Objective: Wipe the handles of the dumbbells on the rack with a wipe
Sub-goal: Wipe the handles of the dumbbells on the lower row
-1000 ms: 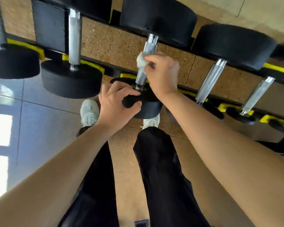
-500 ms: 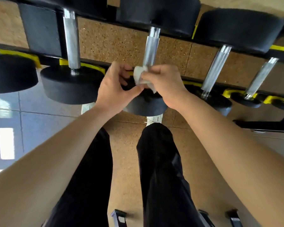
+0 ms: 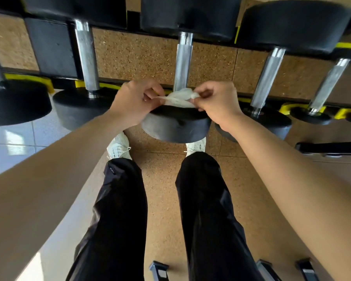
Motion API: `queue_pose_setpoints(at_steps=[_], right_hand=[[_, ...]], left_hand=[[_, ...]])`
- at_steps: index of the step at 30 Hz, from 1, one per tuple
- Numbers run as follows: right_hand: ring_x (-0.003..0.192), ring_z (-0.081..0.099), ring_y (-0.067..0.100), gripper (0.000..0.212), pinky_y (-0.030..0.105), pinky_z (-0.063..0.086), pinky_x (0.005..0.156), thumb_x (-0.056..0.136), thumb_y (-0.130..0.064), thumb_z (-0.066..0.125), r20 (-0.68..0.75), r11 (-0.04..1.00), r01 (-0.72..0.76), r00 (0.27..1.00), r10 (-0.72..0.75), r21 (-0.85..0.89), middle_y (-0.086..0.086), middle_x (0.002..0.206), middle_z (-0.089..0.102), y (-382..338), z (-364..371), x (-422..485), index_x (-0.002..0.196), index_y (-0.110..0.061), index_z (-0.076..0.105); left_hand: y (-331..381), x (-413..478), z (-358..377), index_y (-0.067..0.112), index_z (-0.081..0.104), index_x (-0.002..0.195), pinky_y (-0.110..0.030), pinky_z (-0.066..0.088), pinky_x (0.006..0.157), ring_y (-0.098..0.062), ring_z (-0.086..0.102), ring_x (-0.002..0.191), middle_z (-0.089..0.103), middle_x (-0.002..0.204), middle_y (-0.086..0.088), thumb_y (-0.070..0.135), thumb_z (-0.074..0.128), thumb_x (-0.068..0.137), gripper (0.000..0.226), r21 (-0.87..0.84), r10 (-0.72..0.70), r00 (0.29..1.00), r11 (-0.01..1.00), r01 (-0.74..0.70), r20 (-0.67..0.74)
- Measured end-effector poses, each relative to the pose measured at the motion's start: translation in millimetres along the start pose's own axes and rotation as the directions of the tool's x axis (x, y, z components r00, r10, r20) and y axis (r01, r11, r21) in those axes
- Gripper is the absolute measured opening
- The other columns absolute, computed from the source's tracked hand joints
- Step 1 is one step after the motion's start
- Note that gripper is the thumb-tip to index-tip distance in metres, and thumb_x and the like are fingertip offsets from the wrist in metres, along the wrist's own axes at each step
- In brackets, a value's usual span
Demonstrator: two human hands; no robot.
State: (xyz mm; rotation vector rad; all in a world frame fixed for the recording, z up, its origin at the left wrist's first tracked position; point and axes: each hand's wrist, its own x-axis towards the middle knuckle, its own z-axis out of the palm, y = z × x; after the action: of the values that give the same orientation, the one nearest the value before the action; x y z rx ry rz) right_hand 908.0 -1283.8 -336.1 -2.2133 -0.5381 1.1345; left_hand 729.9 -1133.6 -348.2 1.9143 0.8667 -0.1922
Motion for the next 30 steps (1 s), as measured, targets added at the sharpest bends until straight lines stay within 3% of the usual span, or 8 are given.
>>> queue_pose_setpoints(at_steps=[4, 7, 11, 13, 17, 24, 28, 30], right_hand=[[0.080, 0.065, 0.013, 0.015, 0.033, 0.057, 0.085, 0.083, -0.021, 0.080, 0.147, 0.910, 0.180, 0.980, -0.133, -0.373, -0.003, 0.088, 0.072, -1, -1, 9, 0.096, -0.014, 0.078], [0.088, 0.063, 0.020, 0.024, 0.031, 0.047, 0.084, 0.090, -0.032, 0.072, 0.282, 0.814, 0.261, 0.951, -0.125, -0.520, 0.004, 0.096, 0.072, -9, 0, 17, 0.103, -0.013, 0.077], [0.085, 0.062, 0.024, 0.029, 0.032, 0.043, 0.075, 0.093, -0.037, 0.067, 0.349, 0.750, 0.323, 0.928, -0.131, -0.577, 0.007, 0.094, 0.068, -10, 6, 26, 0.099, -0.009, 0.075], [0.084, 0.060, 0.023, 0.025, 0.032, 0.042, 0.073, 0.095, -0.034, 0.066, 0.363, 0.730, 0.320, 0.926, -0.105, -0.604, 0.008, 0.096, 0.066, -4, 0, 32, 0.096, -0.009, 0.072], [0.099, 0.064, 0.032, 0.018, 0.038, 0.048, 0.082, 0.097, -0.025, 0.064, 0.332, 0.692, 0.257, 0.943, -0.026, -0.675, 0.015, 0.105, 0.068, 16, -20, 39, 0.099, -0.009, 0.073], [0.073, 0.053, 0.016, 0.024, 0.031, 0.042, 0.078, 0.094, -0.033, 0.067, 0.330, 0.775, 0.361, 0.921, -0.208, -0.519, 0.001, 0.083, 0.062, -6, 0, 27, 0.091, -0.009, 0.072], [0.079, 0.054, 0.006, 0.016, 0.012, 0.040, 0.069, 0.096, -0.024, 0.063, 0.060, 0.881, 0.142, 0.990, -0.129, -0.452, -0.002, 0.096, 0.064, 3, -17, 37, 0.097, -0.010, 0.071], [0.077, 0.055, 0.002, 0.014, 0.012, 0.046, 0.066, 0.096, -0.023, 0.064, -0.028, 0.930, 0.046, 0.998, -0.060, -0.364, -0.005, 0.095, 0.063, 2, -20, 41, 0.099, -0.012, 0.072]], left_hand=[[-2, 20, -4, 0.031, 0.073, 0.092, -0.034, 0.059, 0.084, -0.011, 0.069, 0.085, 0.072, 0.089, 0.009, 0.032, 0.076, 0.088, 0.005, 0.171, -0.072, 0.991, 0.984, 0.051, 0.113], [-2, 36, -11, 0.026, 0.076, 0.103, -0.035, 0.055, 0.087, -0.018, 0.067, 0.094, 0.072, 0.099, 0.005, 0.040, 0.074, 0.089, 0.019, 0.345, -0.158, 0.974, 0.934, 0.094, 0.164], [-5, 46, -13, 0.025, 0.076, 0.104, -0.035, 0.053, 0.083, -0.024, 0.065, 0.102, 0.073, 0.109, -0.002, 0.048, 0.072, 0.088, 0.028, 0.457, -0.215, 0.962, 0.882, 0.115, 0.171], [-1, 48, -7, 0.022, 0.076, 0.103, -0.035, 0.050, 0.085, -0.023, 0.064, 0.100, 0.072, 0.105, -0.002, 0.050, 0.070, 0.089, 0.032, 0.422, -0.194, 0.957, 0.902, 0.089, 0.213], [14, 47, 3, 0.020, 0.073, 0.100, -0.030, 0.042, 0.079, -0.019, 0.060, 0.093, 0.068, 0.097, -0.001, 0.048, 0.067, 0.092, 0.030, 0.384, -0.090, 0.950, 0.923, -0.033, 0.299], [-4, 51, -14, 0.023, 0.068, 0.114, -0.044, 0.050, 0.080, -0.033, 0.061, 0.110, 0.066, 0.120, -0.005, 0.046, 0.060, 0.098, 0.029, 0.588, -0.228, 0.964, 0.801, 0.108, 0.135], [16, 56, -6, 0.025, 0.066, 0.109, -0.045, 0.054, 0.076, -0.029, 0.065, 0.094, 0.069, 0.099, -0.002, 0.047, 0.057, 0.098, 0.026, 0.437, -0.083, 0.996, 0.897, 0.066, 0.019], [21, 58, -3, 0.027, 0.065, 0.110, -0.043, 0.057, 0.074, -0.024, 0.068, 0.085, 0.071, 0.087, 0.002, 0.046, 0.056, 0.099, 0.024, 0.357, -0.108, 0.993, 0.927, 0.115, -0.040]])
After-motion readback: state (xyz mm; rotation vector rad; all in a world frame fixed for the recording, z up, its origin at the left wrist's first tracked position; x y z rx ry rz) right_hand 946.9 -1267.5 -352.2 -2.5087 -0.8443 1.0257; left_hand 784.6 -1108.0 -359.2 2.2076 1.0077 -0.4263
